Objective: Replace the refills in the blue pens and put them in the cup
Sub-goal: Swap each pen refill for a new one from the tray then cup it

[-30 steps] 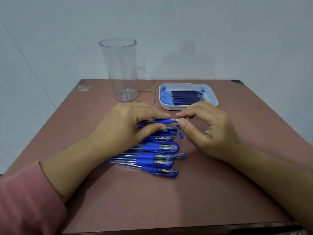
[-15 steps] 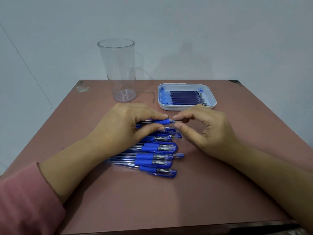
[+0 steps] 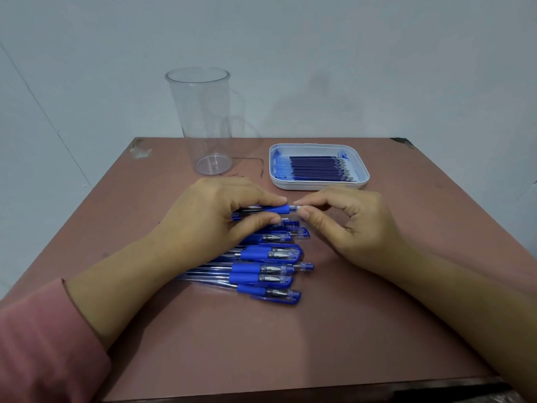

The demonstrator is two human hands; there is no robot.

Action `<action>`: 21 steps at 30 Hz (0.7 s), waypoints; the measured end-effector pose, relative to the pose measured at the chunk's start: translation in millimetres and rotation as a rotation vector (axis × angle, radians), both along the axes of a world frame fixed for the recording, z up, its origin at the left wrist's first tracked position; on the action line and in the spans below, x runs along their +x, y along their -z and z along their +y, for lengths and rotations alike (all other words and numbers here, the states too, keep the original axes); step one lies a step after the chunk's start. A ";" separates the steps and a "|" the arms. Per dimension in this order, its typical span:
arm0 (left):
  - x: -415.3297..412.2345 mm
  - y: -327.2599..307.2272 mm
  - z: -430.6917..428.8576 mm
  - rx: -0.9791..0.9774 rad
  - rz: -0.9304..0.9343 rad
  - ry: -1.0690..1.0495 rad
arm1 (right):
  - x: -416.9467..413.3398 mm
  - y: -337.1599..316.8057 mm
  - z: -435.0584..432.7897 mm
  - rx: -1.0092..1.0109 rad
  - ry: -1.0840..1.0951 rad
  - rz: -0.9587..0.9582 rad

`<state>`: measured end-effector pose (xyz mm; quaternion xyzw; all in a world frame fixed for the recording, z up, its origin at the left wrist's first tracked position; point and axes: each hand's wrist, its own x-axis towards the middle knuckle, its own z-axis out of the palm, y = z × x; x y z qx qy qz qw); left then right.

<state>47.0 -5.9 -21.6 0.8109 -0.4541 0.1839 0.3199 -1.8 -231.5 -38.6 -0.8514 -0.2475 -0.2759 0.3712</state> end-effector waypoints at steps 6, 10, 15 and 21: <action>0.6 0.3 0.2 0.010 0.031 -0.006 | 1.2 -0.2 -2.2 -0.034 0.000 -0.078; 0.3 0.1 0.9 -0.008 0.075 -0.039 | 2.0 -0.7 -5.5 -0.066 0.005 -0.137; 4.5 -0.6 5.1 0.007 0.039 -0.080 | 7.5 -3.1 -14.2 -0.047 0.082 -0.066; 7.9 -0.1 7.5 0.032 0.022 -0.094 | 19.1 -3.7 -38.6 -0.390 0.145 0.077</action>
